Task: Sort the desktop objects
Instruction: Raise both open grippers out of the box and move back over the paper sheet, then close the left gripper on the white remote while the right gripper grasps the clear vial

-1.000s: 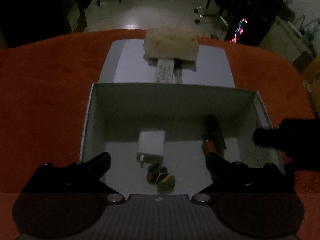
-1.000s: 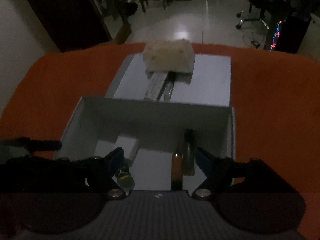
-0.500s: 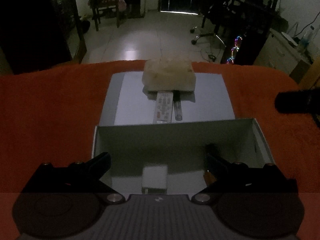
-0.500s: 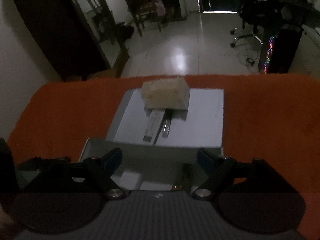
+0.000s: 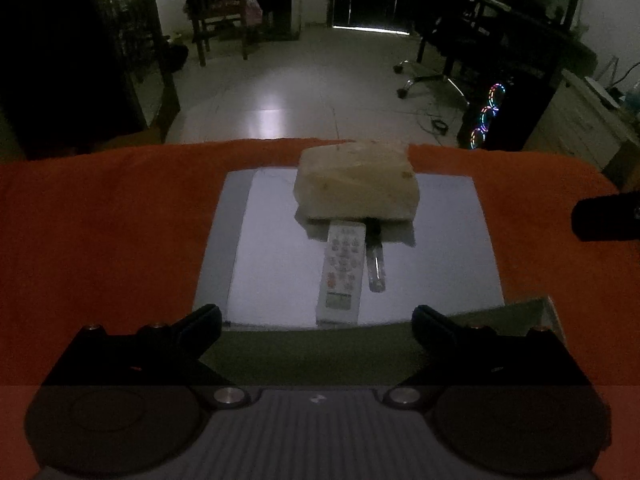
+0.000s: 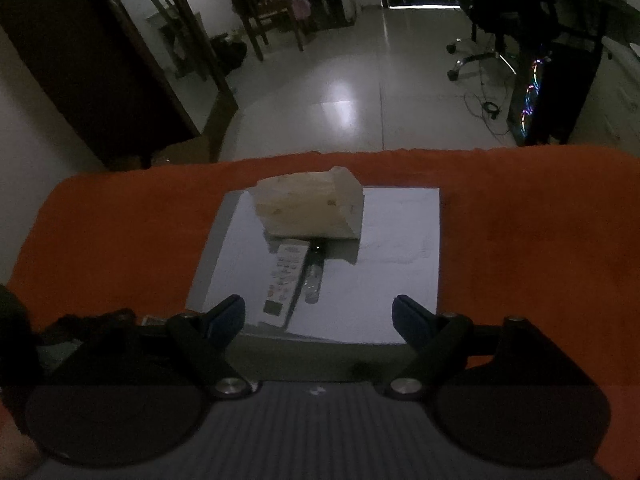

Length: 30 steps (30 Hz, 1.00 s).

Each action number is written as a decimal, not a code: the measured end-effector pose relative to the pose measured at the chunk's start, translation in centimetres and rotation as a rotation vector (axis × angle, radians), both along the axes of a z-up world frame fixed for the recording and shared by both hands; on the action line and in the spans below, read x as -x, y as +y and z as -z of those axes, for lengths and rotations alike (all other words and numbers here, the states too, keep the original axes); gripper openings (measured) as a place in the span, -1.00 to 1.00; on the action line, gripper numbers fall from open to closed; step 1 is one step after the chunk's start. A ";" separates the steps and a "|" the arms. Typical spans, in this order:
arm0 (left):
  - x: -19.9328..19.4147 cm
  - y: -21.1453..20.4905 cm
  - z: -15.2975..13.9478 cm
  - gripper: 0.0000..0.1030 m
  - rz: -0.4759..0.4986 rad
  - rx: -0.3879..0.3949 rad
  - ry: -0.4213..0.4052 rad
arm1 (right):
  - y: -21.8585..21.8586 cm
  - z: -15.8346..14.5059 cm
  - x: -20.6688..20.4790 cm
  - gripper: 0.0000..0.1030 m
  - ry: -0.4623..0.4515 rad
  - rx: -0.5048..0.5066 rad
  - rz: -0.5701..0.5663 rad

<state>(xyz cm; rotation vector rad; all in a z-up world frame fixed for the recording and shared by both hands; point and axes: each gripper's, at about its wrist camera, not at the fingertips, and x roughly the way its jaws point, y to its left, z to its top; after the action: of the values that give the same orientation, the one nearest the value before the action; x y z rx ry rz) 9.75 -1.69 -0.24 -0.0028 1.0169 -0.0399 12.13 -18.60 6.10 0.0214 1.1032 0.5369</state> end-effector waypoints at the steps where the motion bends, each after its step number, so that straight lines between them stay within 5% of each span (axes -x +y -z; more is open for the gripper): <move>1: -0.6 0.1 0.3 1.00 0.000 0.004 0.000 | 0.3 0.6 -0.6 0.59 0.004 0.006 -0.001; 8: -4.1 1.1 2.8 1.00 -0.049 0.091 0.009 | 1.4 5.2 -5.1 0.52 0.079 -0.017 0.031; 12: -5.4 0.9 3.9 1.00 -0.045 0.051 -0.020 | 2.1 7.8 -7.3 0.60 0.110 -0.032 0.046; 19: -7.6 -0.2 6.4 1.00 -0.009 -0.017 -0.001 | 5.2 11.8 -9.3 0.95 0.093 0.098 0.028; 30: -12.0 0.2 9.7 1.00 -0.012 0.015 0.150 | 8.4 18.5 -12.1 0.91 0.146 0.271 0.022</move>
<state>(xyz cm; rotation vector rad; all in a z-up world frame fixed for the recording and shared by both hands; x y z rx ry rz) 21.72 -1.45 -9.95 -0.0258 1.1662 -0.0366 24.20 -10.16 -12.36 -0.1653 1.3096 0.3669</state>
